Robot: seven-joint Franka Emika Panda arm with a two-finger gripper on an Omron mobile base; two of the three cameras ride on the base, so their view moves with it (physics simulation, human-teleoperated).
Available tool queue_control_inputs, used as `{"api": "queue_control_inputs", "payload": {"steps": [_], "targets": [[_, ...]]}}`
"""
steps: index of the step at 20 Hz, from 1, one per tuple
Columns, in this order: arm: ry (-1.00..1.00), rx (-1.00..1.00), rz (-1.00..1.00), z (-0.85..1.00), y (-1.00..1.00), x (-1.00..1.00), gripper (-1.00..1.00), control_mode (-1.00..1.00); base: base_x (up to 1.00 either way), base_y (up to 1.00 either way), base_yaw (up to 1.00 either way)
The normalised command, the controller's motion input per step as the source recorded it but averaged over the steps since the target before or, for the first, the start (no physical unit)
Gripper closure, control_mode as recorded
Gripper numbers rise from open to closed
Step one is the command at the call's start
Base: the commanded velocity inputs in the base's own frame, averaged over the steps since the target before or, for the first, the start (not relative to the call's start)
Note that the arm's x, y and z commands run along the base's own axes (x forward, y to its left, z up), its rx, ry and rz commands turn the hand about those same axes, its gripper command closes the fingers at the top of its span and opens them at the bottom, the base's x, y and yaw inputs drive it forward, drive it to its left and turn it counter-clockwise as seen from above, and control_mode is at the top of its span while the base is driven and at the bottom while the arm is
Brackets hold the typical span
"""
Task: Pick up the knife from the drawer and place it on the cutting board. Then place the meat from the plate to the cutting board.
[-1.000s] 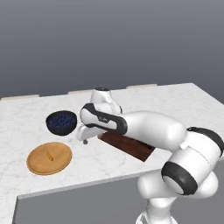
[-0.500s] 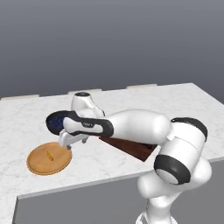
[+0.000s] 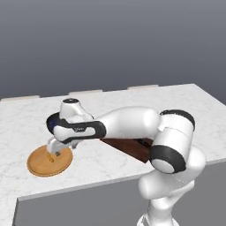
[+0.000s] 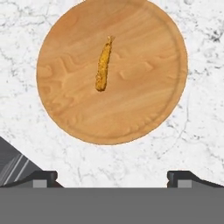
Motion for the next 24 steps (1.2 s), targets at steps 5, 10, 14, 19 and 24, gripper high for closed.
{"api": "queue_control_inputs", "payload": {"steps": [5, 10, 14, 19, 24], "targets": [[0.0, 0.0, 0.0, -0.16, 0.18, 0.02, -1.0, -1.0, 0.0, 0.0, 0.0], [0.0, -0.04, -0.02, -0.16, 0.14, 0.41, -1.0, -1.0, 0.0, 0.0, 0.0], [0.02, -0.08, -0.05, -0.08, 0.3, 0.39, -1.0, -1.0, 0.0, 0.0, 0.0], [0.0, -0.13, -0.06, 0.0, 0.43, 0.05, -1.0, -1.0, 0.0, 0.0, 0.0], [0.02, -0.07, -0.04, -0.02, 0.19, 0.01, -1.0, -1.0, 0.0, 0.0, 0.0]]}}
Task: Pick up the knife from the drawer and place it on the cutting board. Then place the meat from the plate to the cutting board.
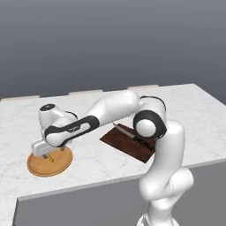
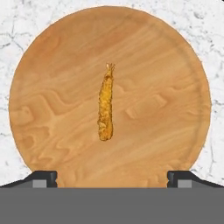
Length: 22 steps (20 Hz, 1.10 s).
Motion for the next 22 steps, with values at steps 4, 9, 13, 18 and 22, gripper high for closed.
{"api": "queue_control_inputs", "payload": {"steps": [4, 9, 13, 18, 22], "targets": [[0.04, -0.01, -0.02, -0.19, 0.0, 0.14, -1.0, -1.0, 0.0, 0.0, 0.0], [0.06, 0.0, -0.02, -0.3, 0.02, 0.12, -1.0, -1.0, 0.0, 0.0, 0.0], [0.09, 0.0, -0.01, -0.26, 0.02, 0.14, -1.0, -1.0, 0.0, 0.0, 0.0], [0.08, -0.02, -0.01, -0.19, 0.1, 0.2, -1.0, -1.0, 0.0, 0.0, 0.0], [0.07, -0.04, -0.02, -0.15, 0.11, 0.1, -1.0, -1.0, 0.0, 0.0, 0.0]]}}
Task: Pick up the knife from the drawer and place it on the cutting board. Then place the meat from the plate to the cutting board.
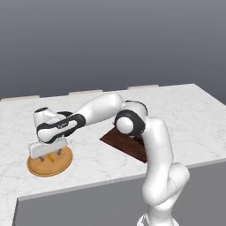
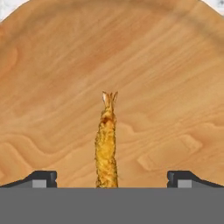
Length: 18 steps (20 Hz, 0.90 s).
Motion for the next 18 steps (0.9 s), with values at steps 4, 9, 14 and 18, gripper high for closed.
{"api": "queue_control_inputs", "payload": {"steps": [4, 9, 14, 18], "targets": [[0.0, -0.04, -0.02, -0.01, 0.07, -0.01, -1.0, -1.0, 0.0, 0.0, 0.0], [-0.01, 0.0, -0.01, -0.03, 0.0, -0.04, -1.0, -1.0, 0.0, 0.0, 0.0], [0.0, 0.0, 0.0, -0.13, 0.0, -0.03, -1.0, -1.0, 0.0, 0.0, 0.0], [0.0, -0.01, 0.0, -0.12, 0.0, -0.03, -1.0, -1.0, 0.0, 0.0, 0.0]]}}
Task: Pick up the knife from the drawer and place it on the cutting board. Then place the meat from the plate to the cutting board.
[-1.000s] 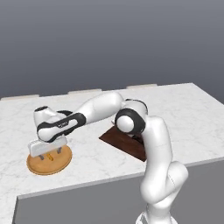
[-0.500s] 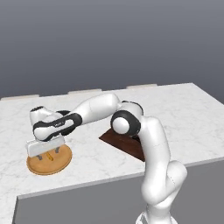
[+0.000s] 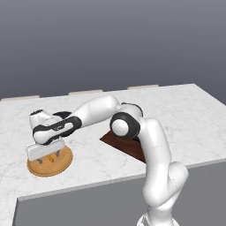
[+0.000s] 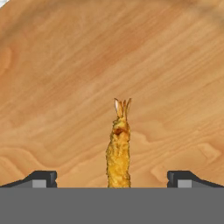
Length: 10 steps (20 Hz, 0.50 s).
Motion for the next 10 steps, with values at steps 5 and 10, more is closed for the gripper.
{"api": "queue_control_inputs", "payload": {"steps": [5, 10], "targets": [[-0.01, -0.01, -0.02, 0.0, -0.02, -0.14, -1.0, -1.0, 0.0, 0.0, 0.0], [0.0, -0.03, -0.04, -0.01, 0.0, 0.04, -1.0, -1.0, 0.0, 0.0, 0.0]]}}
